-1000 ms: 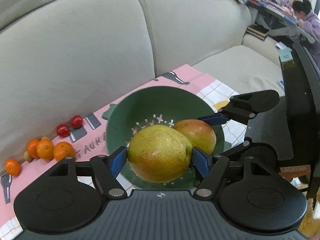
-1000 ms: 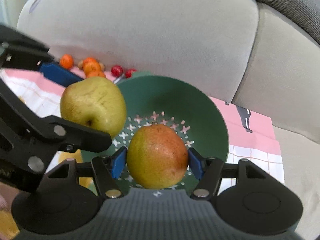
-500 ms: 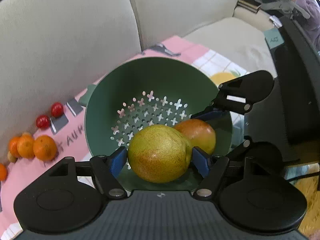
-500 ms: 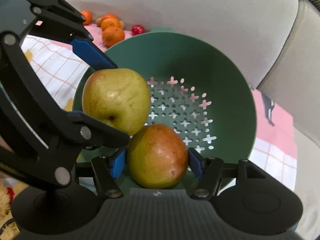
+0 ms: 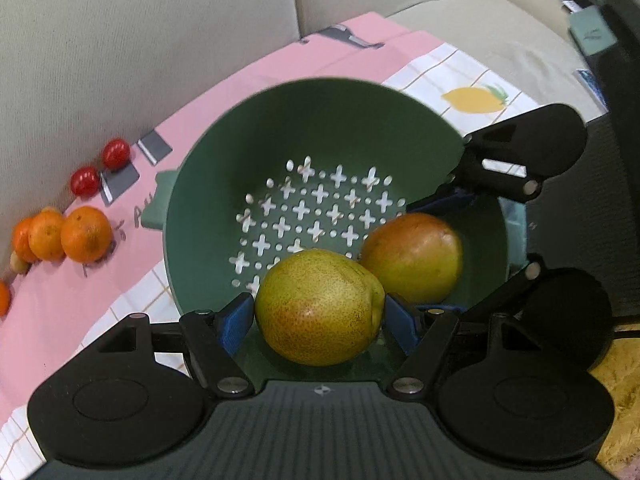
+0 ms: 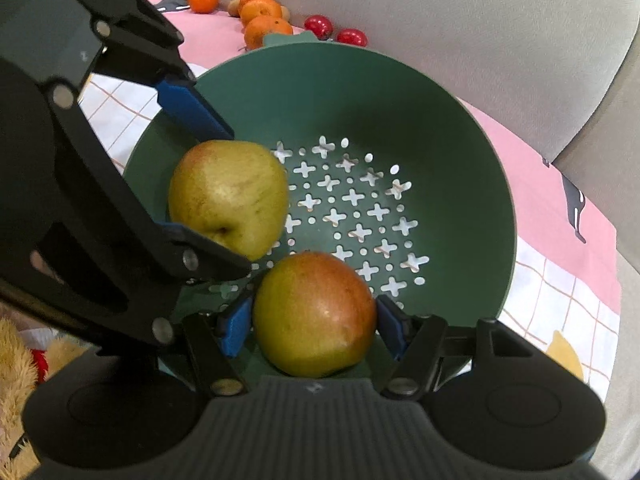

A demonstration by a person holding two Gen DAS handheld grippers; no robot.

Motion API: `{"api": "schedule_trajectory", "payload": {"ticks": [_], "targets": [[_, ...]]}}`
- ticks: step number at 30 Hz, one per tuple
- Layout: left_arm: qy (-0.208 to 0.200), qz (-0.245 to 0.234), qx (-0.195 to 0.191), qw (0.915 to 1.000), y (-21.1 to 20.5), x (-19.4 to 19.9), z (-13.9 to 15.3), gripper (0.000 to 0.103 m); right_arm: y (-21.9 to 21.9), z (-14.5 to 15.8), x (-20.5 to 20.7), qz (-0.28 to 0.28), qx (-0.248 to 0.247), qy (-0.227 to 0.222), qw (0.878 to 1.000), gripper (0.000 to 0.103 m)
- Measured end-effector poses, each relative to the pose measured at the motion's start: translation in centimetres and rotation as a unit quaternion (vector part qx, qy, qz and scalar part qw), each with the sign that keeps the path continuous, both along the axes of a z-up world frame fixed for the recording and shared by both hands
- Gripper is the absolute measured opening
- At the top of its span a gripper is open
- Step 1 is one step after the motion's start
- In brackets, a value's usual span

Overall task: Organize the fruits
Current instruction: 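Open both tools to drop the pears into the colander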

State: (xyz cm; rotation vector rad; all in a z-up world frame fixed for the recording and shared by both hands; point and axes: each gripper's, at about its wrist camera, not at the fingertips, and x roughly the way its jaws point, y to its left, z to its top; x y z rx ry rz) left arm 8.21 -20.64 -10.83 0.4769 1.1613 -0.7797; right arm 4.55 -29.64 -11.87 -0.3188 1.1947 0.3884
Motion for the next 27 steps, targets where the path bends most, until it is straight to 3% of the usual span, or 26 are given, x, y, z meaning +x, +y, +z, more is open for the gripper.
{"api": "schedule_trajectory", "payload": {"ticks": [11,15,19,27], "targets": [[-0.002,0.007,0.007,0.9999,0.0,-0.1,-0.1,0.082,0.2,0.9,-0.9,0.009,-0.017,-0.005,1.000,0.063],[0.003,0.011,-0.023,0.9997,0.1,0.0,0.9,0.082,0.0,1.4,-1.0,-0.001,-0.014,-0.005,1.000,0.068],[-0.018,0.009,-0.021,0.9996,0.1,-0.5,2.0,0.082,0.1,2.2,-1.3,-0.003,-0.024,-0.015,1.000,0.069],[-0.044,0.021,-0.035,0.9982,1.9,-1.5,4.2,0.082,0.6,4.9,-1.9,-0.021,-0.017,-0.050,0.998,0.084]]}}
